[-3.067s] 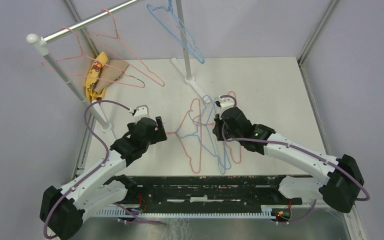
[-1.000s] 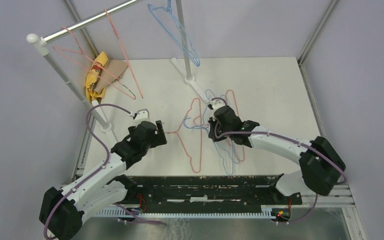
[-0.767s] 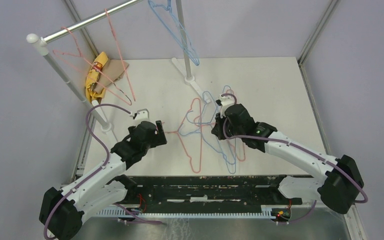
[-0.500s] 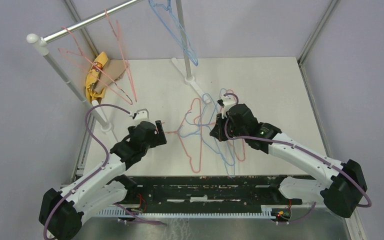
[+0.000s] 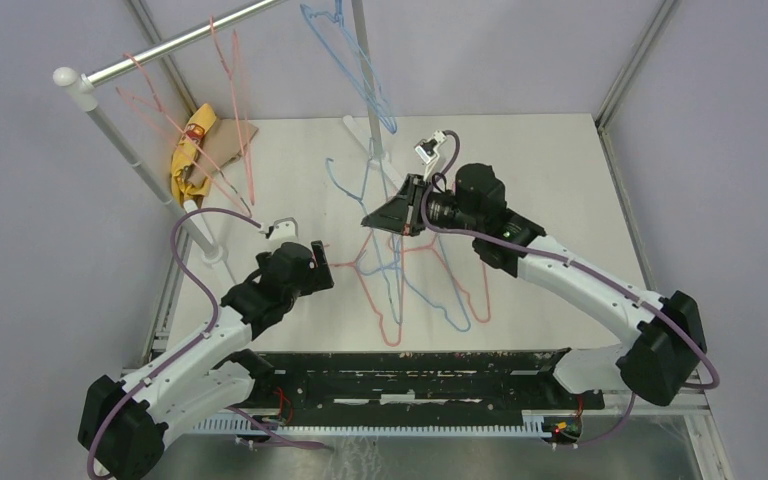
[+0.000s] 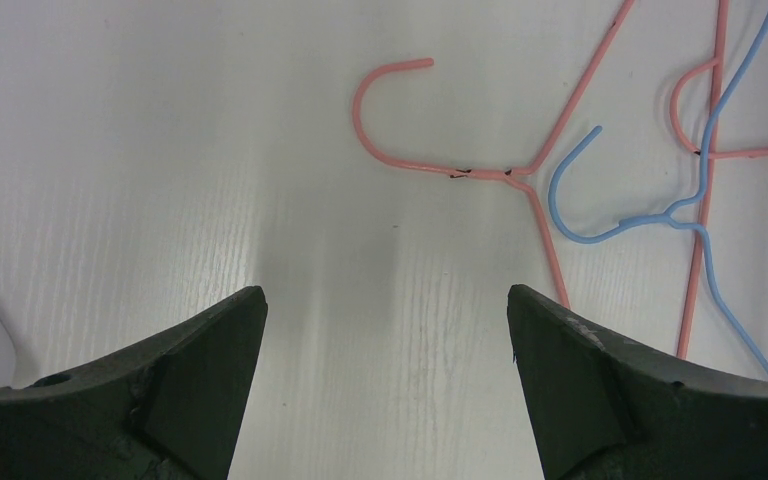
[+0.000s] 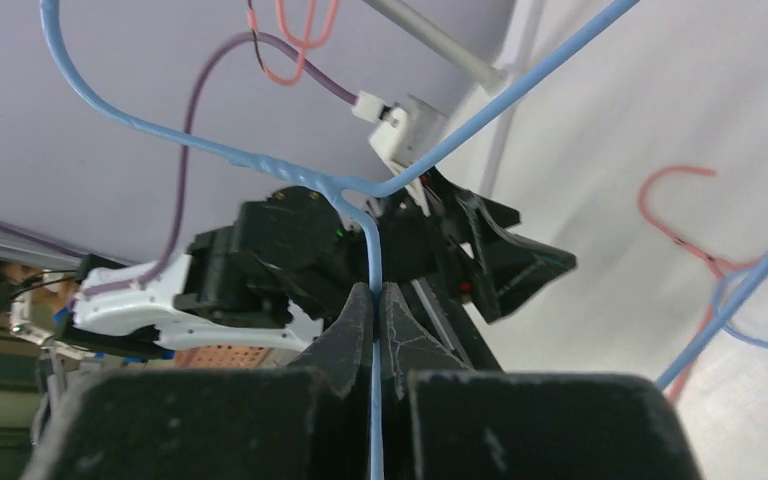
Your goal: Organize the hangers
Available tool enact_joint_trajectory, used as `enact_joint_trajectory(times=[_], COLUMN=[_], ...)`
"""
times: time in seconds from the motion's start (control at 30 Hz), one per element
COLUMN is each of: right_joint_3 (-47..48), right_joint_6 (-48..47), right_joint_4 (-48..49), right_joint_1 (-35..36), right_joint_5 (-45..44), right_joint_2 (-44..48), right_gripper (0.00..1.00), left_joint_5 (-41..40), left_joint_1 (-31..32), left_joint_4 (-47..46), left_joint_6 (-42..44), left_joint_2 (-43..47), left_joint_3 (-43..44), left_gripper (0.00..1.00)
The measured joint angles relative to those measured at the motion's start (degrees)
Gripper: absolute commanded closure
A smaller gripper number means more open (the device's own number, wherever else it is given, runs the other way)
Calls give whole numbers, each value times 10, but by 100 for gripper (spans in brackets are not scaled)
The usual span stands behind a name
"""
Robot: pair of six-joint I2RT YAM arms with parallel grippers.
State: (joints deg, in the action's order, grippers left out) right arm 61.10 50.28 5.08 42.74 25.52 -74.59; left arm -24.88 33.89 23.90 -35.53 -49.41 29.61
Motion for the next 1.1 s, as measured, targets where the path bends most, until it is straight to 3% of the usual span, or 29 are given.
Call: enact_joint_trajectory(times=[0.33, 1.1], right_joint_3=[132, 696], right_joint_6=[55, 59], right_joint_4=[48, 30], right_joint_1=[21, 40], right_joint_5=[39, 40], right_joint_2=[-92, -469], right_gripper=[99, 99], left_joint_5=[0, 0], left_joint_1=[0, 0], left_joint_4=[0, 1], left_joint_6=[0, 0], left_joint_2=[1, 37], left_joint_3=[0, 0], left_gripper=[4, 4])
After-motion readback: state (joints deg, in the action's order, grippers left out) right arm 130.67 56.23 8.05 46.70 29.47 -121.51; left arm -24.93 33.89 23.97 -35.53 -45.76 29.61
